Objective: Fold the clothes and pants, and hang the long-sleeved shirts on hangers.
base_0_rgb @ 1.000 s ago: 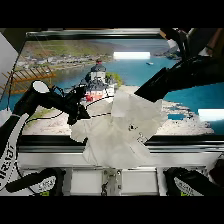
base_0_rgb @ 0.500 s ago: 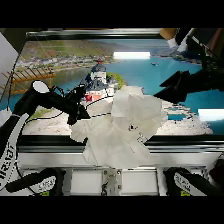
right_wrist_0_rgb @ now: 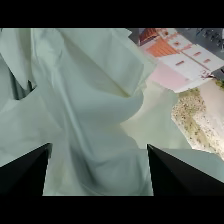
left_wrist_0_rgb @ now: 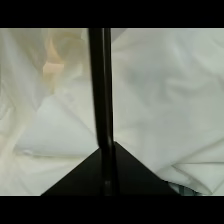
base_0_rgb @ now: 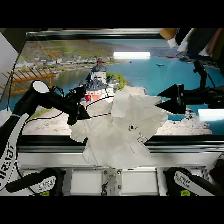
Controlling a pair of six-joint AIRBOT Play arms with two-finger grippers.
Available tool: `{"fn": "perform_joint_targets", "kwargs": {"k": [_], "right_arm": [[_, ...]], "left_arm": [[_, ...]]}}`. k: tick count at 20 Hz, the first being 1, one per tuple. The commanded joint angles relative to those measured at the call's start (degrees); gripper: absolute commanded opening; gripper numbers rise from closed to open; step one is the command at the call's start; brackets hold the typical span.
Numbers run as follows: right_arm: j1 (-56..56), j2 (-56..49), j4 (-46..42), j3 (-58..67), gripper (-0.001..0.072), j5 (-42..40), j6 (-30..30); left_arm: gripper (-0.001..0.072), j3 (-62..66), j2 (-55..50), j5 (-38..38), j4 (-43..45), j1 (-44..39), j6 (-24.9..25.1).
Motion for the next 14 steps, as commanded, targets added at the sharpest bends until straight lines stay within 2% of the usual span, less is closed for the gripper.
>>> {"fn": "perform_joint_targets", "kwargs": {"k": [1, 5, 14], "right_arm": [[0.7, -2.9, 2.5, -2.2, 0.0655, 0.8, -7.2], [3.7, -6.3, 8.4, -2.2, 0.0655, 0.7, -11.3], [9.2, -10.5, 10.3, -2.2, 0.0655, 0.7, -11.5]], "left_arm": [[0.0012, 0.0, 0.0, 0.0, 0.0, 0.0, -0.1], [0.0011, 0.0, 0.0, 0.0, 0.0, 0.0, -0.1], [0.0011, 0.0, 0.0, 0.0, 0.1, 0.0, 0.0]]}}
